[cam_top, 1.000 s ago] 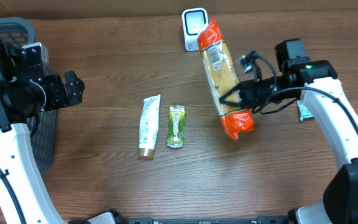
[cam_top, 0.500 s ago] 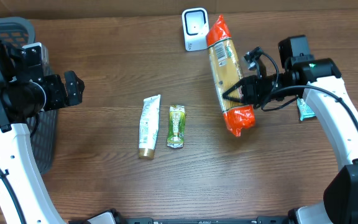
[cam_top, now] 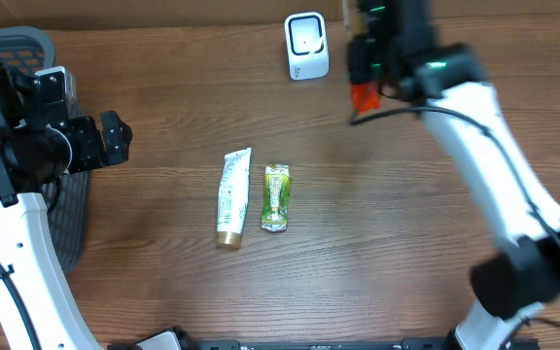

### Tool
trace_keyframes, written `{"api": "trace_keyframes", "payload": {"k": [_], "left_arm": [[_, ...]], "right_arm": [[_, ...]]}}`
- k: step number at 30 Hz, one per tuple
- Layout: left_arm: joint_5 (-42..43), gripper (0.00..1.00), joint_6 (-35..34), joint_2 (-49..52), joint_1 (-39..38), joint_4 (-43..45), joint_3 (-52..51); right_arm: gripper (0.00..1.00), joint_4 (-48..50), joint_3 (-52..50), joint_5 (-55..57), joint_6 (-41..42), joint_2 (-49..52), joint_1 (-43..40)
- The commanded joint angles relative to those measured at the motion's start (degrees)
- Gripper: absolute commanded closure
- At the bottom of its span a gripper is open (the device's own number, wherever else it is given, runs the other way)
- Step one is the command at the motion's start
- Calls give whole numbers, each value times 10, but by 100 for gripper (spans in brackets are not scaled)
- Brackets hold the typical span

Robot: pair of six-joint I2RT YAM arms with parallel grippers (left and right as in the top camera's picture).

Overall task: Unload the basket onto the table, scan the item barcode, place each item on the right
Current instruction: 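Hold the spaghetti pack in front of the scanner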

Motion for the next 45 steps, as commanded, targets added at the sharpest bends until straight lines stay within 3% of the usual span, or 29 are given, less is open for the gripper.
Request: {"api": "trace_keyframes", "payload": {"k": [1,7,12,18,45], "left_arm": [[9,0,9,2,2,0,8],[9,0,9,2,2,0,8],[9,0,9,2,2,0,8],[9,0,9,2,2,0,8],[8,0,9,2,2,0,8]], "right_arm": [[96,78,14,304,-89,73,47],[96,231,14,420,-222,172,65],[96,276,13,466,-285,220,65],[96,331,13,488,-286,252,64],[96,345,0,477,-315,286,53]]}}
